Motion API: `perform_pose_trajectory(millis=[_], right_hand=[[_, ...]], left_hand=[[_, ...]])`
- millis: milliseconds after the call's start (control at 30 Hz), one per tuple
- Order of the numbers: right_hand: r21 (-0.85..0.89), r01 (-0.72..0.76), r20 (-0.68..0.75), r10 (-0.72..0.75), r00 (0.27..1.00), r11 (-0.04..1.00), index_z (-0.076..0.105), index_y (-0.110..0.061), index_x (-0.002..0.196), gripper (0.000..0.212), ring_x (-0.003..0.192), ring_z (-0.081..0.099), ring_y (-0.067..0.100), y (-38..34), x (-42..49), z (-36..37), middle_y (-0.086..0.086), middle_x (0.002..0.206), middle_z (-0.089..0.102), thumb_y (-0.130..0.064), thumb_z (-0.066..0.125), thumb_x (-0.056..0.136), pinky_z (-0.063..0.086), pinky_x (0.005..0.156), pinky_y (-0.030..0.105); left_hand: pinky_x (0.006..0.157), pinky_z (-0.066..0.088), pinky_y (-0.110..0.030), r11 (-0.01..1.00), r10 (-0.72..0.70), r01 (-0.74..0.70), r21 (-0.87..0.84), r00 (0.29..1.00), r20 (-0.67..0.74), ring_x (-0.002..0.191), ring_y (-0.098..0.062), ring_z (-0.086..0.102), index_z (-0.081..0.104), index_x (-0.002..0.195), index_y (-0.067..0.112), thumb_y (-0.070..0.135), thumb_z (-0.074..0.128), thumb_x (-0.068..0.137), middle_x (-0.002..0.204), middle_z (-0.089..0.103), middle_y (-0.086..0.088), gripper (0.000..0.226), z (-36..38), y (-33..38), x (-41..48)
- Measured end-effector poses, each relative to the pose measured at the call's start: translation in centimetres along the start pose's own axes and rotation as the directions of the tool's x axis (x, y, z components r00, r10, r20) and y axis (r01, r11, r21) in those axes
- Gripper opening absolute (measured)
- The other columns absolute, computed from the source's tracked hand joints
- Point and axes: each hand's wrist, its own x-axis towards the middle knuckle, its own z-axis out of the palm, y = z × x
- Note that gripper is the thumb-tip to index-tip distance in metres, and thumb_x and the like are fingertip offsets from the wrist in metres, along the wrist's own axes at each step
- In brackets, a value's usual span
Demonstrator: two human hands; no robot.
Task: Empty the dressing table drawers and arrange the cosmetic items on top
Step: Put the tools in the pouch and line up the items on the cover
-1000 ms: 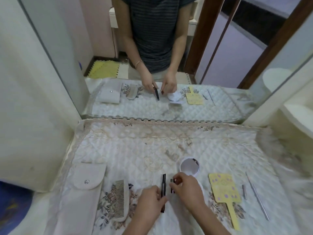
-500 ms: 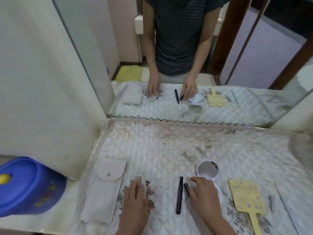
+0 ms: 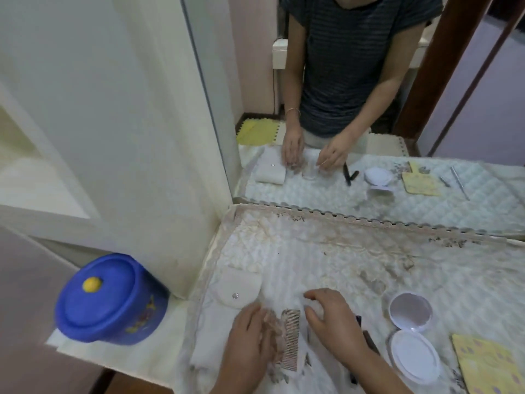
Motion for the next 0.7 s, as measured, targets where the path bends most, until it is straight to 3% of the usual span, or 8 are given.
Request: perform_pose_trajectory(millis=[200, 267, 367, 433, 467, 533, 633, 700], right_hand=[[-0.12, 0.156, 0.248, -0.123, 0.961, 0.98, 0.036, -0.021, 0.139, 0.064, 0.138, 0.028, 0.016, -6.5, 5.0, 6.5, 0.001, 0.151, 0.029, -0.043, 0.057, 0.083, 0.024, 0.113, 0.028], [-0.199, 0.214, 0.253, -0.161, 0.954, 0.956, 0.049, -0.021, 0.131, 0.064, 0.13, 0.044, 0.018, -6.4, 5.9, 8.2, 0.004, 0.142, 0.046, -0.059, 0.048, 0.08, 0.037, 0.106, 0.028], [-0.317, 0.241, 0.168, -0.196, 0.966, 0.917, 0.066, -0.028, 0.105, 0.065, 0.097, 0.069, 0.013, -5.9, 6.0, 8.8, -0.004, 0.11, 0.071, -0.063, 0.014, 0.089, 0.056, 0.074, 0.022], [-0.344, 0.227, 0.105, -0.203, 0.974, 0.911, 0.071, -0.028, 0.098, 0.071, 0.097, 0.069, 0.012, -7.0, 5.6, 8.2, -0.004, 0.106, 0.073, -0.056, 0.005, 0.093, 0.056, 0.075, 0.021], [-0.297, 0.172, 0.095, -0.15, 0.984, 0.939, 0.071, -0.025, 0.099, 0.077, 0.102, 0.066, 0.012, -8.0, 5.4, 7.7, -0.003, 0.107, 0.072, -0.058, 0.002, 0.09, 0.054, 0.081, 0.023], [-0.194, 0.09, 0.056, -0.08, 0.995, 0.977, 0.066, -0.018, 0.098, 0.074, 0.099, 0.063, 0.015, -9.3, 5.5, 7.1, -0.001, 0.103, 0.07, -0.063, 0.009, 0.086, 0.049, 0.084, 0.032], [0.101, -0.022, -0.016, 0.024, 1.0, 0.995, 0.052, -0.013, 0.075, 0.034, 0.055, 0.049, 0.004, -10.2, 5.9, 5.4, -0.007, 0.059, 0.051, -0.036, 0.038, 0.096, 0.039, 0.058, 0.022], [0.246, -0.055, -0.094, 0.08, 0.992, 0.968, 0.052, -0.007, 0.073, 0.032, 0.051, 0.046, 0.004, -10.4, 6.4, 3.4, -0.006, 0.054, 0.044, -0.027, 0.043, 0.096, 0.033, 0.05, 0.015]], left_hand=[[0.08, 0.037, -0.026, 0.988, -0.142, 0.137, 0.076, 0.988, 0.056, 0.095, -0.02, 0.043, 0.048, 0.11, 0.009, 0.051, 0.044, 0.062, 0.092, 0.071, -0.018, 0.064, -2.9, -8.2, 1.1], [0.076, 0.035, -0.023, 0.985, -0.156, 0.144, 0.091, 0.977, 0.143, 0.088, -0.014, 0.043, 0.048, 0.107, 0.011, 0.059, 0.041, 0.058, 0.089, 0.07, -0.007, 0.068, -2.8, -9.5, 1.2], [0.081, 0.033, -0.018, 0.989, -0.148, 0.142, 0.041, 0.949, 0.277, 0.094, -0.011, 0.042, 0.045, 0.116, 0.014, 0.063, 0.04, 0.06, 0.109, 0.057, 0.006, 0.075, -3.6, -9.0, 1.9], [0.105, 0.022, -0.019, 0.99, -0.134, 0.142, -0.014, 0.961, 0.24, 0.129, -0.017, 0.032, 0.021, 0.142, 0.013, 0.051, 0.05, 0.078, 0.141, 0.039, 0.001, 0.08, -3.8, -8.3, 2.4], [0.112, 0.014, -0.022, 0.968, -0.199, 0.227, -0.105, 0.953, 0.227, 0.139, -0.017, 0.02, 0.007, 0.146, 0.014, 0.045, 0.054, 0.083, 0.151, 0.022, 0.002, 0.085, -3.5, -8.1, 2.9], [0.113, 0.013, -0.021, 0.887, -0.292, 0.39, -0.249, 0.889, 0.351, 0.143, -0.015, 0.015, 0.006, 0.146, 0.013, 0.035, 0.062, 0.083, 0.155, 0.014, 0.001, 0.088, -4.1, -7.9, 3.9], [0.091, 0.033, -0.002, 0.793, -0.26, 0.396, -0.462, 0.907, 0.332, 0.126, -0.01, 0.042, 0.036, 0.128, 0.024, 0.026, 0.073, 0.074, 0.131, 0.047, 0.013, 0.065, -5.4, -7.6, 4.8], [0.082, 0.039, -0.005, 0.644, -0.229, 0.453, -0.617, 0.883, 0.409, 0.112, -0.003, 0.051, 0.044, 0.12, 0.031, 0.029, 0.079, 0.064, 0.118, 0.053, 0.023, 0.067, -6.0, -7.0, 5.3]])
